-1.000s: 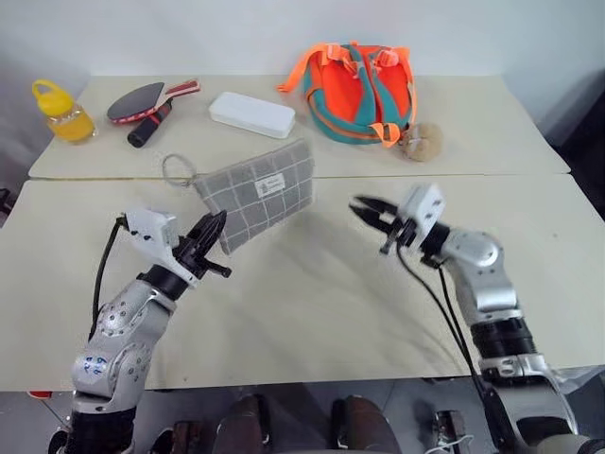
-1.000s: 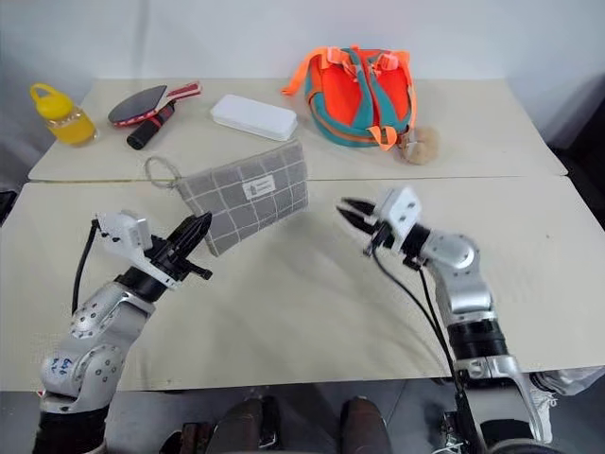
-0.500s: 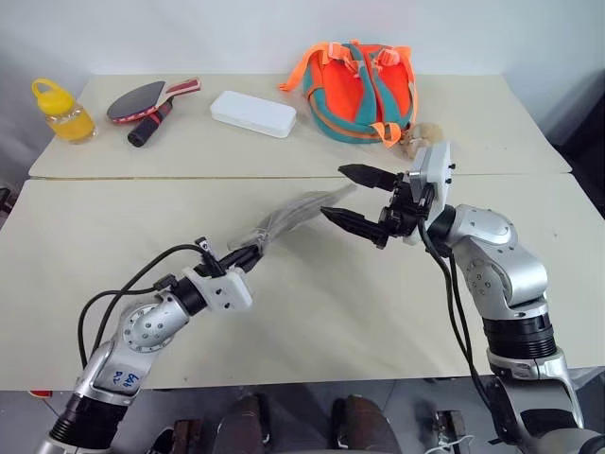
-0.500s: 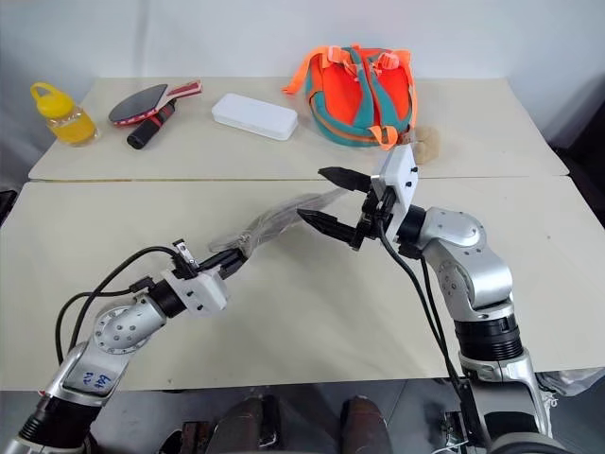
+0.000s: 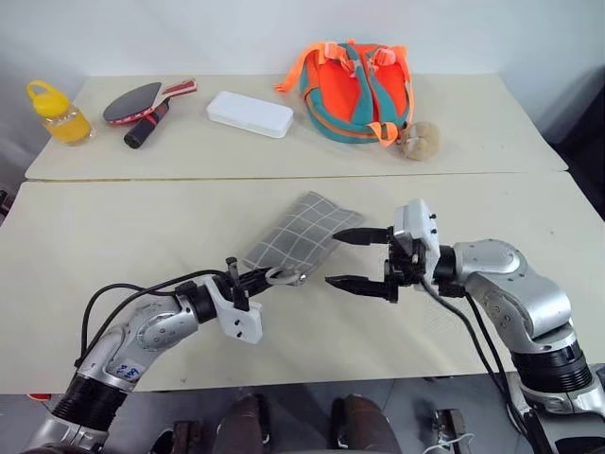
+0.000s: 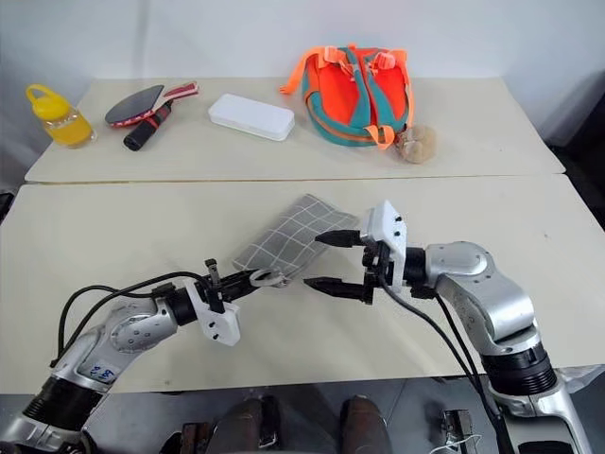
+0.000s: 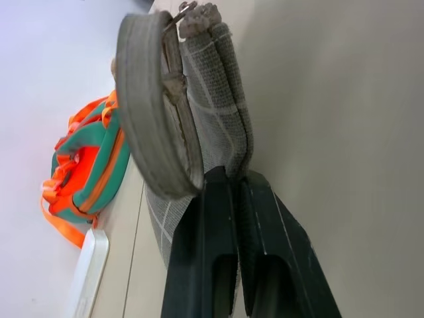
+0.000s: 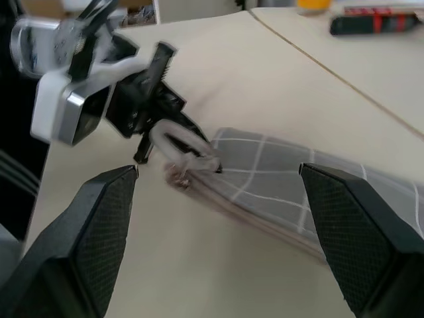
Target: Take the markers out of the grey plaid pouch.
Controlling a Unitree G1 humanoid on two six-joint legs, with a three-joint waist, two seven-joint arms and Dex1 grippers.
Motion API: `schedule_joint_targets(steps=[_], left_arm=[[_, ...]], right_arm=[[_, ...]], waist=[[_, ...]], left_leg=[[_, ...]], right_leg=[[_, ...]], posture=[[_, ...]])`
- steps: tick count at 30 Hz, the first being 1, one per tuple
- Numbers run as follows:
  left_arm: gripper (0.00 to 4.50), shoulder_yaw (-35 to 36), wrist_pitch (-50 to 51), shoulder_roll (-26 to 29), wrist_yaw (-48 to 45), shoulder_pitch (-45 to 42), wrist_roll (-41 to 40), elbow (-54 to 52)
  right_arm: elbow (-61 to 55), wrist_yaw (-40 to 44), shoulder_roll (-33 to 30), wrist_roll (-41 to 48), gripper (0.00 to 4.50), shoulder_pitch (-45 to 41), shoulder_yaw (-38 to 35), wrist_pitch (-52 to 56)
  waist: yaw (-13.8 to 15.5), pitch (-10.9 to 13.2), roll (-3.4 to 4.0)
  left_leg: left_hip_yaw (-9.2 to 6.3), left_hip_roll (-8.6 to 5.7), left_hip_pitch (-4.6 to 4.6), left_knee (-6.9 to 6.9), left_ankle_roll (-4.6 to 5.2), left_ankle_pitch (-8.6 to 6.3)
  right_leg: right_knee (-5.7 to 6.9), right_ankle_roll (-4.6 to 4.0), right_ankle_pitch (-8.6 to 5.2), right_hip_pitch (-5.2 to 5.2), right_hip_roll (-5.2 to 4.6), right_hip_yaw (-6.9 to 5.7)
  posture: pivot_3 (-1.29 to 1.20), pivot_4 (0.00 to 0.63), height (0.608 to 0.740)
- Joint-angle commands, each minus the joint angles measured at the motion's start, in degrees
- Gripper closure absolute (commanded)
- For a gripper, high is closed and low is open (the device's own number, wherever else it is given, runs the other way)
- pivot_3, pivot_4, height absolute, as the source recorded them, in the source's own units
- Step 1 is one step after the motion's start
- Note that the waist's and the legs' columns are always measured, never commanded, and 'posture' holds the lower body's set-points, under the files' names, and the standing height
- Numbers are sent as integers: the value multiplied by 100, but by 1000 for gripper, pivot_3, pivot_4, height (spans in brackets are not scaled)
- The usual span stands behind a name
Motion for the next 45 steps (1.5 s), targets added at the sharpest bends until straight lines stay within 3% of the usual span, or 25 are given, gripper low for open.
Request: schedule_joint_targets(steps=[1,8,11,16,25,36,41,45], left_arm=[[4500,-14,61,-78,-95,-20,-31,71],[4500,-46,228,-229,-206,-30,62,-1],[4500,-46,258,-248,-233,-14,62,-16],[4500,-63,352,-292,-269,53,57,-86],[4500,-41,519,-346,-300,154,66,-211],[4500,-73,608,-429,-378,125,129,-204],[4500,-92,645,-465,-391,111,147,-191],[4500,-78,668,-466,-401,142,150,-189]], right_arm=[[-292,-181,308,-395,441,-110,322,-542],[-36,-295,564,-1094,441,-220,957,-755],[134,-223,548,-1381,1066,-334,1120,-961],[405,-36,500,-1657,2815,-572,1263,-1098],[194,159,552,-1500,2815,-624,1185,-851],[439,41,648,-2005,2815,-769,1383,-1087],[538,67,675,-2096,4479,-865,1425,-1193],[485,64,761,-1992,4479,-864,1360,-1153]], waist=[[14,0,0],[44,0,0],[42,0,0],[41,-1,1],[42,-1,0],[41,-1,1],[41,-2,2],[41,-3,4]], left_leg=[[1,0,0,1,0,0],[2,-3,-2,5,0,0],[2,-3,-1,6,1,0],[2,-3,-1,10,1,1],[1,-3,-1,8,1,0],[1,-3,-1,9,1,0],[1,-3,0,10,1,1],[2,-3,1,10,1,1]], right_leg=[[1,0,0,0,0,0],[1,0,0,1,-1,-1],[1,0,0,2,-1,0],[5,0,0,2,-1,0],[5,0,0,2,-1,-1],[6,0,0,2,-1,-1],[6,0,0,3,-1,-1],[8,0,0,3,0,-1]], posture=[[0,150,740],[0,150,740],[0,150,740],[0,150,740],[0,150,740],[0,150,740],[0,150,740],[0,150,740]])
